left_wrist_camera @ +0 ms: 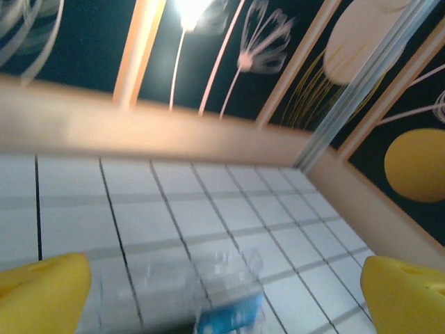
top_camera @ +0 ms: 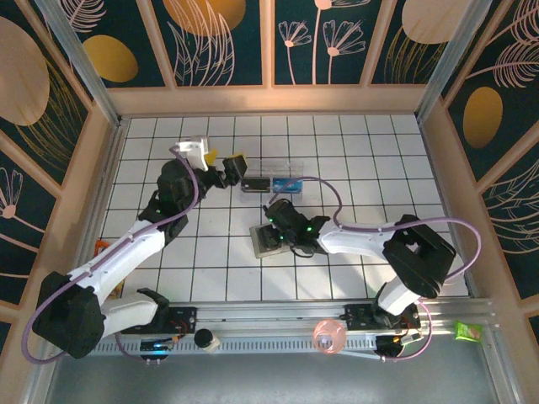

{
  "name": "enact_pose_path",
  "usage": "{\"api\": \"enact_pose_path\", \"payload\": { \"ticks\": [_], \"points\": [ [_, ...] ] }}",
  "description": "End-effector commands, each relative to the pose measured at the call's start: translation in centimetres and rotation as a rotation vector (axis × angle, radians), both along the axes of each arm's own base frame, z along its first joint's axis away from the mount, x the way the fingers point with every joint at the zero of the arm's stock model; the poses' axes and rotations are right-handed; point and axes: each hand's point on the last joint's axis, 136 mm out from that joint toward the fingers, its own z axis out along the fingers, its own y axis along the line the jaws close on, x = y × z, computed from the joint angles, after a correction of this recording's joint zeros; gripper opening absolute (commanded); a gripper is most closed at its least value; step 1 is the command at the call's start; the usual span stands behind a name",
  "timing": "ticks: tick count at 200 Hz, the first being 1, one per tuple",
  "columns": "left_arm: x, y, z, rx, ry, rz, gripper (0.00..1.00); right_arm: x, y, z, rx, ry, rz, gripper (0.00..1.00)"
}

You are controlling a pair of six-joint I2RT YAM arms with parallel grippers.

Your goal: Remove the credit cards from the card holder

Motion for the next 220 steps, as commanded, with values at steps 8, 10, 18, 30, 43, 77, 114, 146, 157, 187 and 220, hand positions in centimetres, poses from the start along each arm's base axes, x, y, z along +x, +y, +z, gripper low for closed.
{"api": "enact_pose_path", "payload": {
  "ticks": [8,10,18,30,43,77,114,146,157,187,220],
  "points": [
    [-2.6,0.3,-1.1,-0.220,0.107,-0.031,0.99,-0.1,-0.2,-0.7,-0.176,-0.082,0.027,0.45],
    [-2.7,0.4,-1.5,-0.219,0.115,-0.028,0.99,-0.1,-0.2,-0.7,-0.180,-0.083,0.027,0.44],
    [-3.1,0.9,-2.7,-0.212,0.146,-0.012,0.97,-0.2,0.0,-1.0,-0.197,-0.086,0.035,0.44],
    [-3.8,1.5,-4.6,-0.198,0.190,0.009,0.93,-0.5,0.5,-1.1,-0.215,-0.099,0.051,0.43],
    [-4.5,2.2,-6.2,-0.185,0.221,0.032,0.93,-0.5,0.9,-1.3,-0.237,-0.107,0.061,0.43],
    [-5.6,3.0,-8.4,-0.177,0.271,0.057,0.88,-0.7,0.8,-2.6,-0.295,-0.090,0.063,0.42],
    [-5.9,2.6,-9.8,-0.141,0.316,0.031,0.80,-1.2,0.2,-4.2,-0.332,-0.058,0.054,0.31],
    [-6.4,1.8,-11.1,-0.113,0.357,-0.015,0.74,-0.9,1.0,-3.4,-0.256,-0.060,0.026,0.14],
    [-6.6,1.4,-11.8,-0.105,0.380,-0.040,0.70,-0.8,1.5,-2.8,-0.214,-0.059,0.020,0.07],
    [-7.8,-0.1,-13.9,-0.087,0.439,-0.102,0.57,0.0,2.6,-0.3,-0.063,-0.077,-0.003,0.00],
    [-9.3,-2.2,-16.7,-0.038,0.514,-0.158,0.37,0.4,3.3,2.6,0.102,-0.085,-0.010,0.00]
  ]
}}
